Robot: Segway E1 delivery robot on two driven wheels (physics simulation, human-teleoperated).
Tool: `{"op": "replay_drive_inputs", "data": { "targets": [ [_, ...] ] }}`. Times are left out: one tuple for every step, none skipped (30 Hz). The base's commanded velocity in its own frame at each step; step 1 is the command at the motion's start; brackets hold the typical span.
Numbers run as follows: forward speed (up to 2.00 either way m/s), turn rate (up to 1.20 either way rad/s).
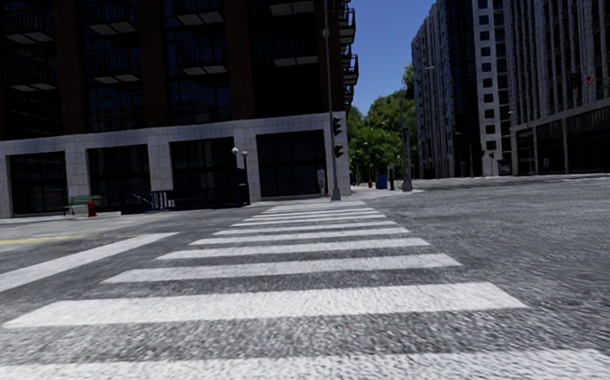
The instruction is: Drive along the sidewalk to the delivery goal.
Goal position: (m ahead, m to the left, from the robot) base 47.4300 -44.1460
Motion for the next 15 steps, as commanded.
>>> {"op": "replay_drive_inputs", "data": {
  "targets": [
    [1.63,0.0],
    [1.63,0.0],
    [1.63,0.0],
    [1.63,0.0],
    [1.63,0.0],
    [1.63,0.0],
    [1.63,0.0],
    [1.63,0.0],
    [1.63,0.0],
    [1.63,0.0],
    [1.63,0.0],
    [1.63,0.0],
    [1.63,0.0],
    [1.63,0.0],
    [1.63,0.0]
  ]
}}
